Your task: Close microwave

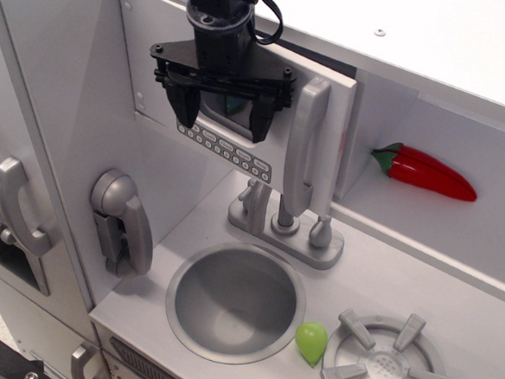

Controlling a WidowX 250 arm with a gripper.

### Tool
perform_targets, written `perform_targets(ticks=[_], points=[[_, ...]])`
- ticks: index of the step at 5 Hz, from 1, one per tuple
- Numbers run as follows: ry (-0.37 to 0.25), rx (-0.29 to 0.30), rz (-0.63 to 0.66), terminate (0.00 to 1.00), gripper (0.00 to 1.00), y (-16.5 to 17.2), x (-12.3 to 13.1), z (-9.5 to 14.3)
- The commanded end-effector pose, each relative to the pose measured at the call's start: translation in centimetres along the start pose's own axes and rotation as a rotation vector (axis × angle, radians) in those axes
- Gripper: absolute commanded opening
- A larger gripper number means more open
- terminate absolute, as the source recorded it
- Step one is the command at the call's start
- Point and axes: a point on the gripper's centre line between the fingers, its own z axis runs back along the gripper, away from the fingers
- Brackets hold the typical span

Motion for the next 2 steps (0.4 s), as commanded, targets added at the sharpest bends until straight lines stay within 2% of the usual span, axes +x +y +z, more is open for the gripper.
perform_targets(ticks=[1,2], points=[[-0.197,-0.064,0.051,0.00,1.00,-0.07,2.17,1.65],[-0.220,-0.071,0.052,0.00,1.00,0.10,2.21,1.61]])
